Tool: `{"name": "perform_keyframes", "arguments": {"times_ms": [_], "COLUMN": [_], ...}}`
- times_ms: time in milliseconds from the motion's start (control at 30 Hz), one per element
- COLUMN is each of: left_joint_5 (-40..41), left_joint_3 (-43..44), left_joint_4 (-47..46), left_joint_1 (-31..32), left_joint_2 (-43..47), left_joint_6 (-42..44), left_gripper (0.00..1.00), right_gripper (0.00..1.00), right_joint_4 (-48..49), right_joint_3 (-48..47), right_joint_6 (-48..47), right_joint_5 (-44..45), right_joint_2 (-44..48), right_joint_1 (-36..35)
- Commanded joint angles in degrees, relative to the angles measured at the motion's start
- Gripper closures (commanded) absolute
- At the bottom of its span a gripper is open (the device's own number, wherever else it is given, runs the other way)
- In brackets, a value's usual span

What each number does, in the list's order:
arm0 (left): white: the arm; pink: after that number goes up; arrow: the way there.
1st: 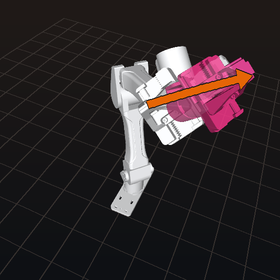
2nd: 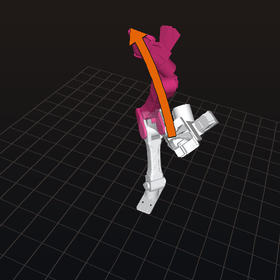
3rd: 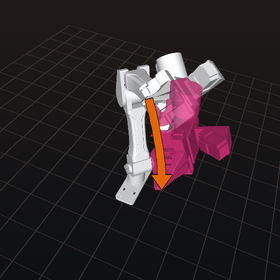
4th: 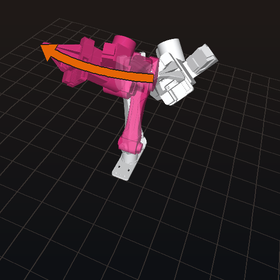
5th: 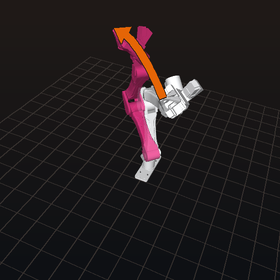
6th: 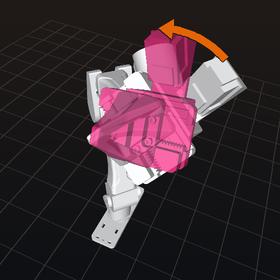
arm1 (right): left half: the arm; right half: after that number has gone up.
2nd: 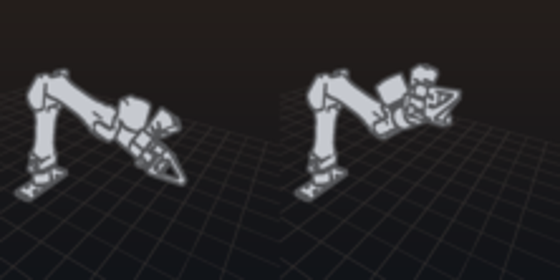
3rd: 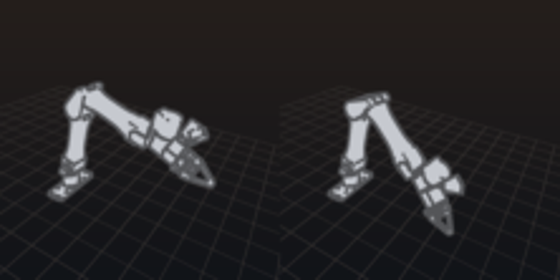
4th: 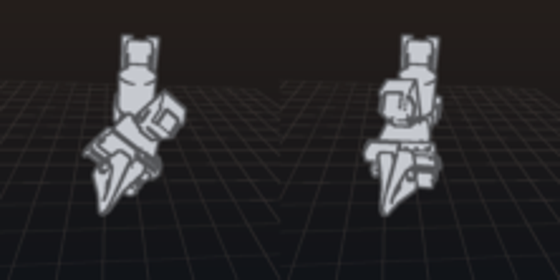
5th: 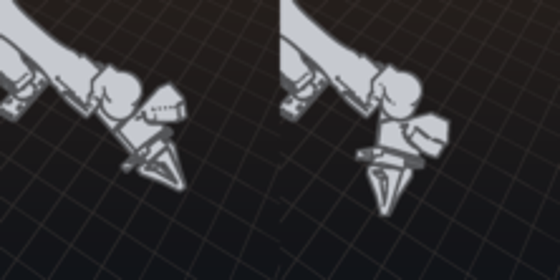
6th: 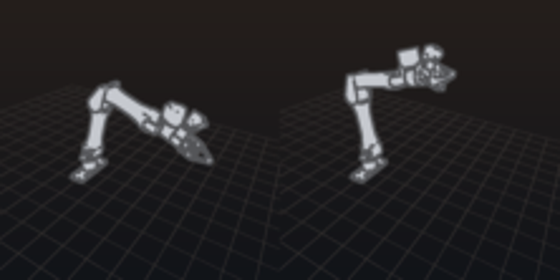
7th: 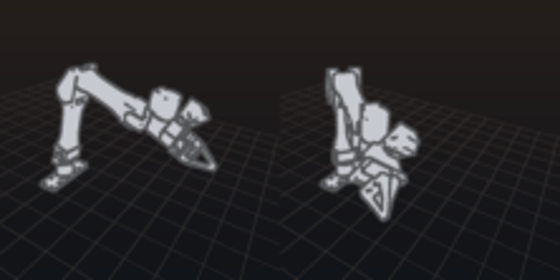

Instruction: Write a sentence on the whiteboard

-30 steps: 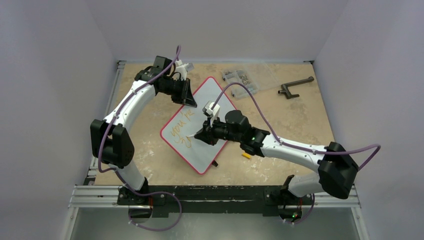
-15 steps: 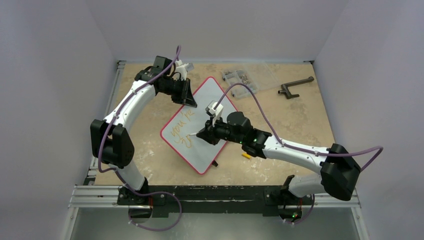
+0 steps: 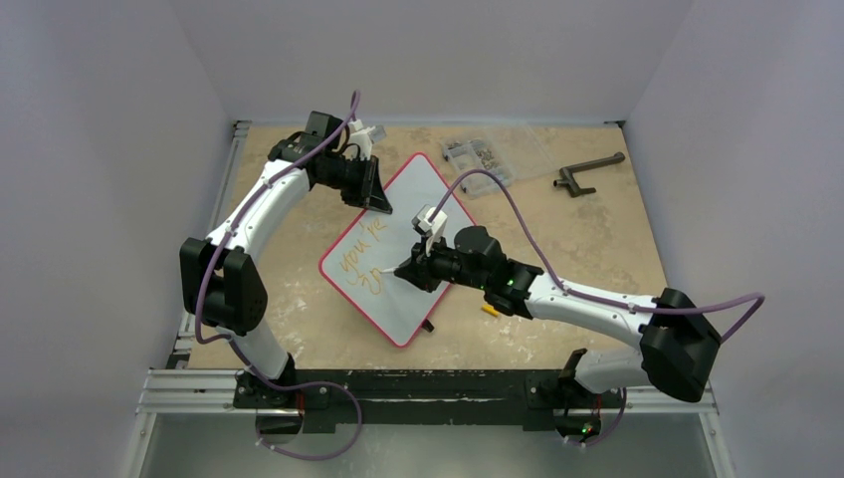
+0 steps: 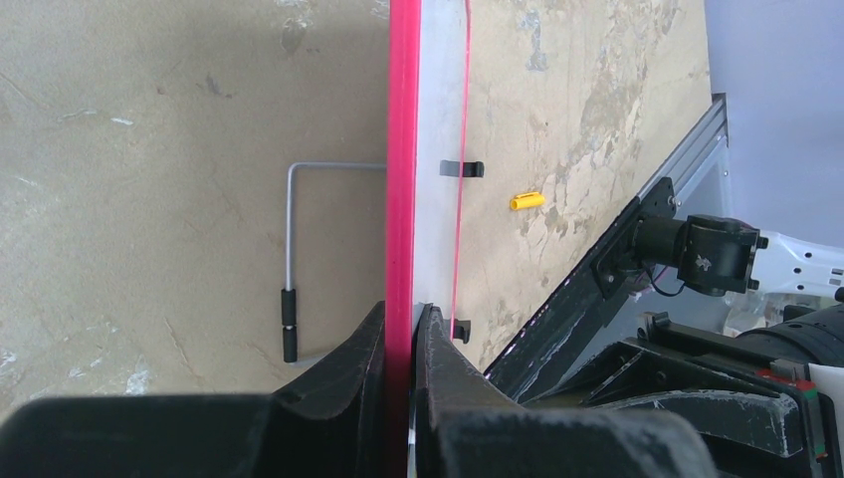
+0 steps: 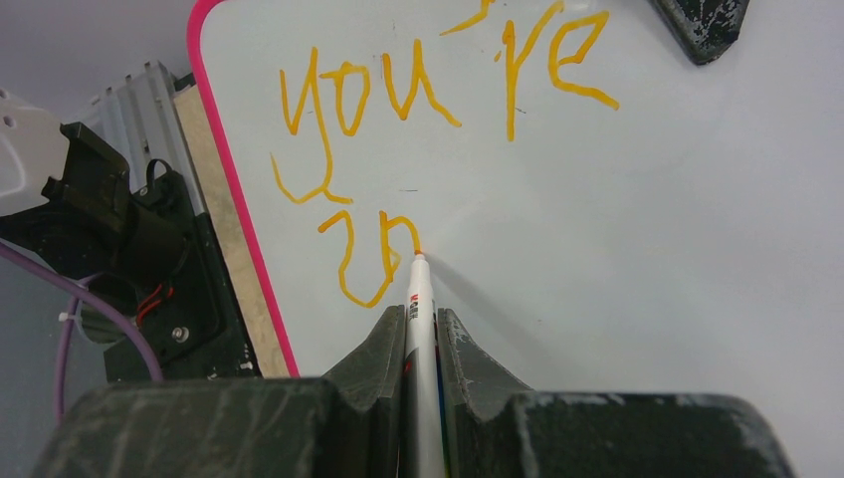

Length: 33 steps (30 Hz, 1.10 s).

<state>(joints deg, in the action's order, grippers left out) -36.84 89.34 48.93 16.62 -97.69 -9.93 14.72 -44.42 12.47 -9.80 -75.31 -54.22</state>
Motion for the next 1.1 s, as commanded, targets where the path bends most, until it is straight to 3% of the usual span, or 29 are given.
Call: {"name": "perform_keyframes", "arguments": {"times_ms": [0, 1067], "left_joint_5": [9.94, 9.84], "left_joint_3": [-0.35, -0.36], "left_joint_4": [1.68, 1.7], "left_joint_1": [0.16, 0.12], "left_joint_2": [1.34, 1.5], "left_joint_6": [1.37, 1.41], "left_gripper": [1.0, 1.0], "right_gripper": [1.0, 1.0], "right_joint_4": [-2.03, -3.71], "right_joint_3": [0.85, -5.4], "right_joint_6": [-0.74, 1.2], "right_joint_5": [1.29, 9.56], "right_joint_2": [-0.19, -2.5], "right_joint_1": [0.44, 0.51]}}
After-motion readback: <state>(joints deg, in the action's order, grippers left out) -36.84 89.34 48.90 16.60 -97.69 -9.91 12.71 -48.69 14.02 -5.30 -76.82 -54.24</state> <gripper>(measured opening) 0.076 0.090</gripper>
